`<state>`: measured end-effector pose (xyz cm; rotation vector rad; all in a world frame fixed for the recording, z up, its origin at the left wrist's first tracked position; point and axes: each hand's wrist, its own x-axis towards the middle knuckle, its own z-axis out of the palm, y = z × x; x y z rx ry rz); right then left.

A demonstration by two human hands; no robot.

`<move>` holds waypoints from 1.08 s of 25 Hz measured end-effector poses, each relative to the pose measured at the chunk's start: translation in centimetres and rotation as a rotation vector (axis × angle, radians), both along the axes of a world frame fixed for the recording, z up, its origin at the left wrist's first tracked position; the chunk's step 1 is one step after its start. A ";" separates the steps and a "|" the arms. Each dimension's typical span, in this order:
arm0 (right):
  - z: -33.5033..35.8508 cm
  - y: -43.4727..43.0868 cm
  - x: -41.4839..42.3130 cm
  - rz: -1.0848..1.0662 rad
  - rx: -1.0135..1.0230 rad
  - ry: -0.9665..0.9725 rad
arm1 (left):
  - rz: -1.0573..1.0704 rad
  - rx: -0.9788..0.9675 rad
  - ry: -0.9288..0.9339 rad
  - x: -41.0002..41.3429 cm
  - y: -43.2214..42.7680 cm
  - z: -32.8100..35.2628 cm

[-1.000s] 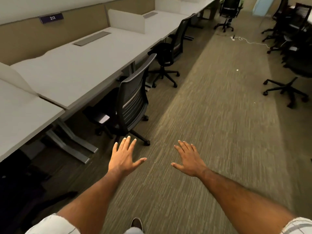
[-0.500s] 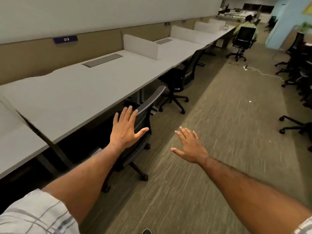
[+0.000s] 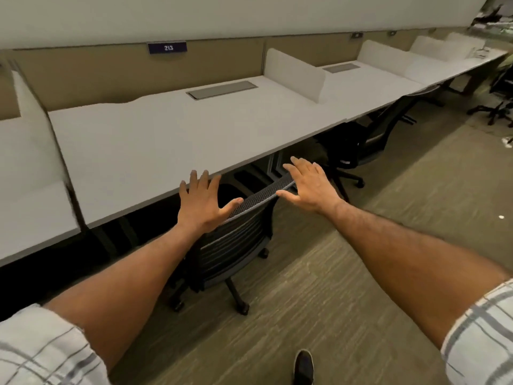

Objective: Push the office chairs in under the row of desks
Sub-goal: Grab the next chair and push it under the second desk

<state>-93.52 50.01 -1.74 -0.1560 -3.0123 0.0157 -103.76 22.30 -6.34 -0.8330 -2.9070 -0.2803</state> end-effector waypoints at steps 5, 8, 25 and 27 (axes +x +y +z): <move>-1.7 5.5 -6.9 0.180 -0.013 -0.027 | 0.261 0.013 -0.324 1.7 4.2 -2.5; -2.8 7.9 -10.6 0.249 -0.050 -0.021 | 0.295 -0.044 -0.290 2.8 5.2 -2.8; -8.8 13.5 -8.1 0.395 -0.113 -0.139 | 0.263 -0.064 -0.222 5.0 6.9 -3.7; -8.6 13.1 -7.2 0.385 -0.105 -0.126 | 0.222 -0.088 -0.273 4.7 6.2 -3.2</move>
